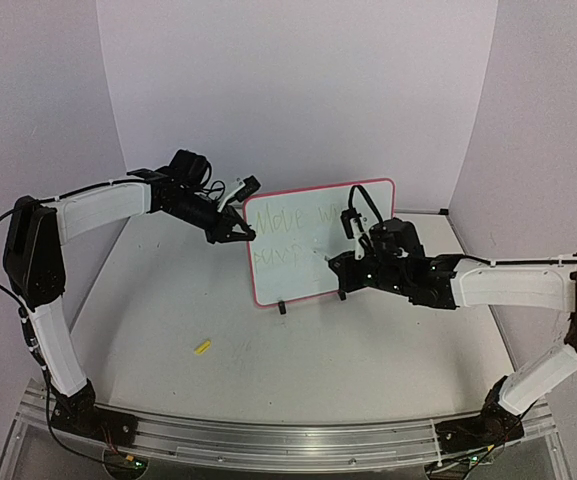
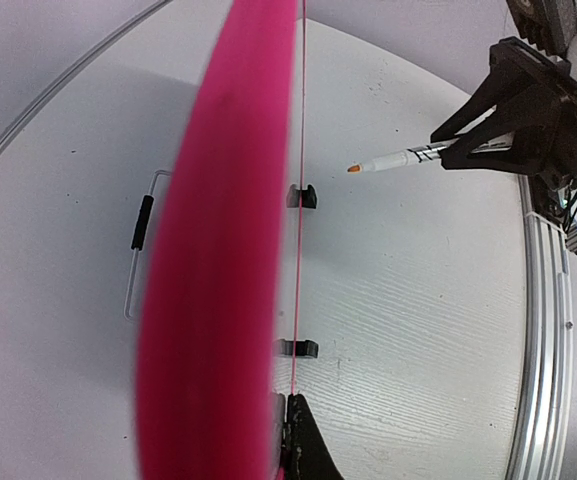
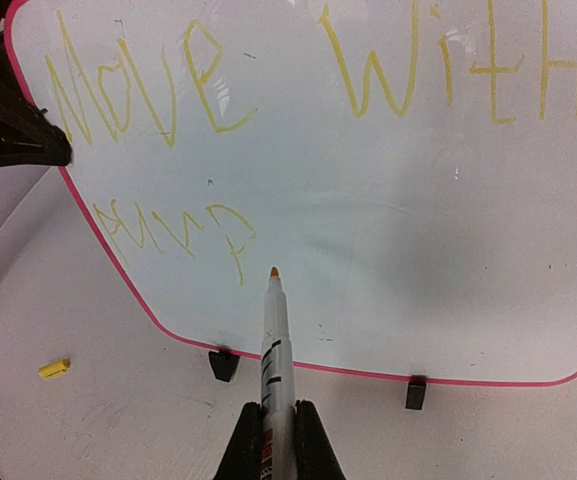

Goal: Write a sentence on the whiteboard

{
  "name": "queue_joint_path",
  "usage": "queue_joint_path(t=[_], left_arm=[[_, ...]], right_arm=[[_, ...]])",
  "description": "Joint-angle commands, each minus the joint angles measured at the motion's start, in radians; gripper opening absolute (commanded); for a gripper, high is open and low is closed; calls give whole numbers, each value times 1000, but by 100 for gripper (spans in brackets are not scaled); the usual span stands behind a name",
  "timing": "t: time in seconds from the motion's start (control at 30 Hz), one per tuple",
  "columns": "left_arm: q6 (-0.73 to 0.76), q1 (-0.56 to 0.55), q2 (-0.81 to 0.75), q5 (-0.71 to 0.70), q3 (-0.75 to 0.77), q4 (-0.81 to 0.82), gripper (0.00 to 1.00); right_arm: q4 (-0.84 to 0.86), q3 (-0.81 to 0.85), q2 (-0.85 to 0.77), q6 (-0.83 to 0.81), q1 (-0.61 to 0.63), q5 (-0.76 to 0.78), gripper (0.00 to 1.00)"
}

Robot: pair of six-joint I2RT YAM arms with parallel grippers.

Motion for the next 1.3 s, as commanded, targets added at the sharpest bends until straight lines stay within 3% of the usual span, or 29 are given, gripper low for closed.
queue_joint_path(t=[0.0,0.83,1.27], left_arm=[[80,-2,1,-117,-21,-34,0],[82,-5,5,-123,-24,-31,0],[81,-5,6,-121,-21,-32,0]], right_arm=[[10,12,-8,-21,-7,-12,0],[68,123,140,-27,-7,23,0],[42,94,151,6,-7,14,0]])
